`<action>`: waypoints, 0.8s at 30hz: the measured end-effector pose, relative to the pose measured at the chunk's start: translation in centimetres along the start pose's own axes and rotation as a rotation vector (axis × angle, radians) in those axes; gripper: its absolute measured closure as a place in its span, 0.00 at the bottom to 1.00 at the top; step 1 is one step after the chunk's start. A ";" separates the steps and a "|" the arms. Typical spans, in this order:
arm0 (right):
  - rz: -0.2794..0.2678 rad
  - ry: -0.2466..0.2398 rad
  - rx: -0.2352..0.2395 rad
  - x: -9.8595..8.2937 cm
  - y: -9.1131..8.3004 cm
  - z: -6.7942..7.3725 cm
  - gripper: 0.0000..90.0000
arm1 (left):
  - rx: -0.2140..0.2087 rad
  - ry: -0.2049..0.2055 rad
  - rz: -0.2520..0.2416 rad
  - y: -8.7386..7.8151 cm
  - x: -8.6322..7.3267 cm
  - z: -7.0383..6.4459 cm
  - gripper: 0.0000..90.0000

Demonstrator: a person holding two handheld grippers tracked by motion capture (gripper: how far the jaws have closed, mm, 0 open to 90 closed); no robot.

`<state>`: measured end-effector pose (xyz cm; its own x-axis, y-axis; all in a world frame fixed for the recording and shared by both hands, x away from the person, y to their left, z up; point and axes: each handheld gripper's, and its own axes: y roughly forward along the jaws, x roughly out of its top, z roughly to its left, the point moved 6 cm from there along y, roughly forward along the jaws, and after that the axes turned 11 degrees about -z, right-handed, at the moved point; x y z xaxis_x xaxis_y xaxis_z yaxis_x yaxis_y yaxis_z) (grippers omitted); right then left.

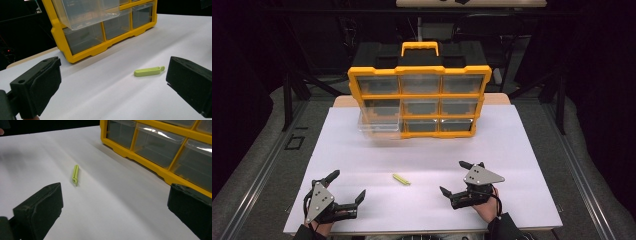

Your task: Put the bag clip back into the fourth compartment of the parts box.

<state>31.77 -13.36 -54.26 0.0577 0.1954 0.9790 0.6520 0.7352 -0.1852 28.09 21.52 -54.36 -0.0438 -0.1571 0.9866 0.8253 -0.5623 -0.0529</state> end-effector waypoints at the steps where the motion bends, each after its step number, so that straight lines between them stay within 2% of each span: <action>1: 0.004 0.005 0.005 0.0 0.2 0.1 0.00 | 0.001 0.000 0.000 0.0 0.0 0.0 0.00; 11: 0.049 0.032 0.046 -0.1 1.6 0.8 0.00 | 0.002 -0.003 -0.003 0.0 0.0 0.1 0.00; 17: 0.097 0.046 0.076 -0.3 2.8 1.3 0.00 | -0.002 -0.002 0.000 0.0 0.0 0.0 0.00; 24: 0.121 0.048 0.100 -0.1 3.8 1.9 0.00 | 0.000 -0.001 0.005 0.0 0.0 0.0 0.00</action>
<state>32.86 -9.36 -55.23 0.1691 0.2565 0.9516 0.5597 0.7697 -0.3069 28.10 21.56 -54.40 -0.0386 -0.1589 0.9865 0.8257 -0.5611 -0.0580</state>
